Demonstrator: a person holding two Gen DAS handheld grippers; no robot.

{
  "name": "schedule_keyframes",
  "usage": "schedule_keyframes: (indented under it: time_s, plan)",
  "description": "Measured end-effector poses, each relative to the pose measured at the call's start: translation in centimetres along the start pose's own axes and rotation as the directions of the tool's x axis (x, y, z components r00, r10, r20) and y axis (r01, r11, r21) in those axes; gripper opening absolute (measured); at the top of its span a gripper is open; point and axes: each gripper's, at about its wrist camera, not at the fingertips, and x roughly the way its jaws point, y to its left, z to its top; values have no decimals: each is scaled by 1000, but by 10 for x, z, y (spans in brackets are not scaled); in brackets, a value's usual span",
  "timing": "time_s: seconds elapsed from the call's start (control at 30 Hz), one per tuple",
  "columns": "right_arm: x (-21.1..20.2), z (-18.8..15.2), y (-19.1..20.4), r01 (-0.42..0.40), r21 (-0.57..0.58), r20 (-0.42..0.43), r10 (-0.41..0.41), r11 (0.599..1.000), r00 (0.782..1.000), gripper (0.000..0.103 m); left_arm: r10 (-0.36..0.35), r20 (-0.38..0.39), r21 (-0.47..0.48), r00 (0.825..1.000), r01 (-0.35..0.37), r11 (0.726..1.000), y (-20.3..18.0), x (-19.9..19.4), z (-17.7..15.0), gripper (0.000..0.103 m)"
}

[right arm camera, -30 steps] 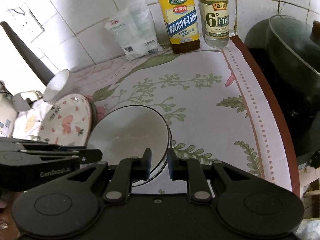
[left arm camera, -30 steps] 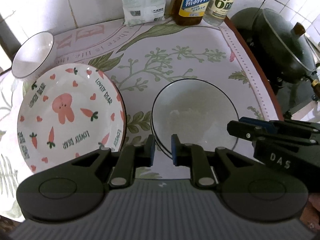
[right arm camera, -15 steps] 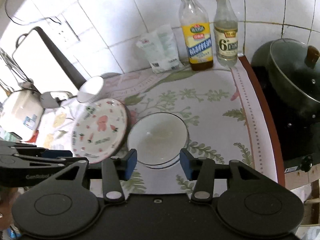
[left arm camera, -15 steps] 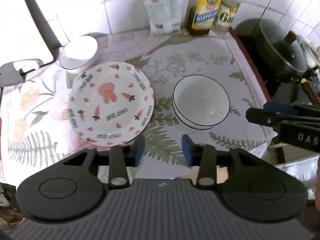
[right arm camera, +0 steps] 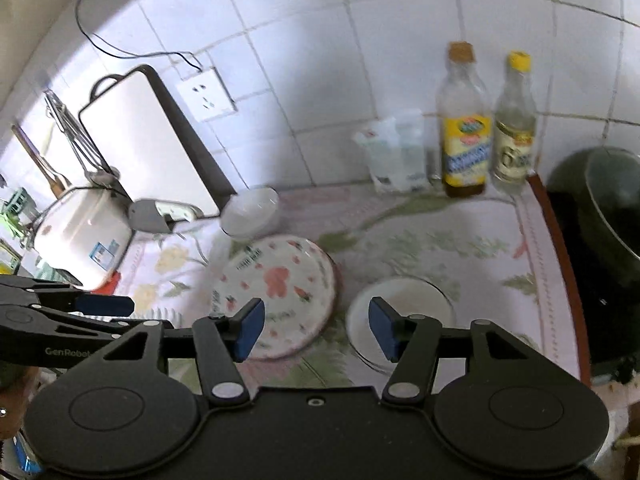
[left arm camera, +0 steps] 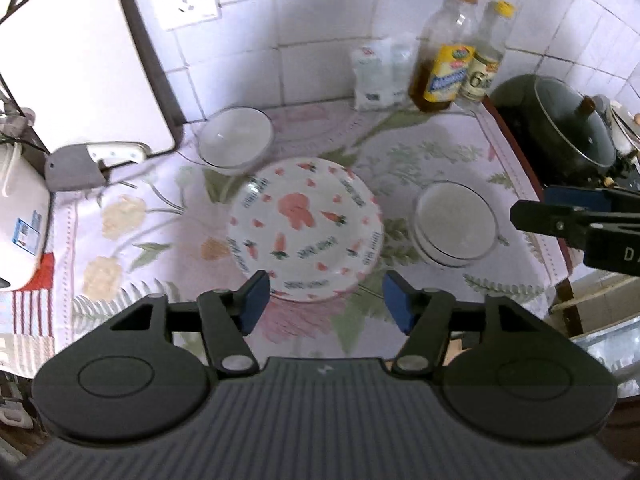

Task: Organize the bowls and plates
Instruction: 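Open both tools and move them toward the white bowl by the wall, then grip the rim of the white bowl by the wall with the left tool while the right tool grips it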

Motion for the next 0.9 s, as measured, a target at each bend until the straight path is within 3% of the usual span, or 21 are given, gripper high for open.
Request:
schedule_keyframes:
  time_s: [0.33,0.53,0.9]
  plan:
    - [54,48,63,-62,-57,128,69,996,989,63,22,106,-18,994,-21,1000,84,21,33,65]
    - [116,56,67,-96,1,195,94,995,976,63,22,156,-34,987,-17,999,128,61,55,65]
    - [231,55,61,-87,90,146,74,992,987,63,-18,161,-111,987,37,993,168,170,85,62]
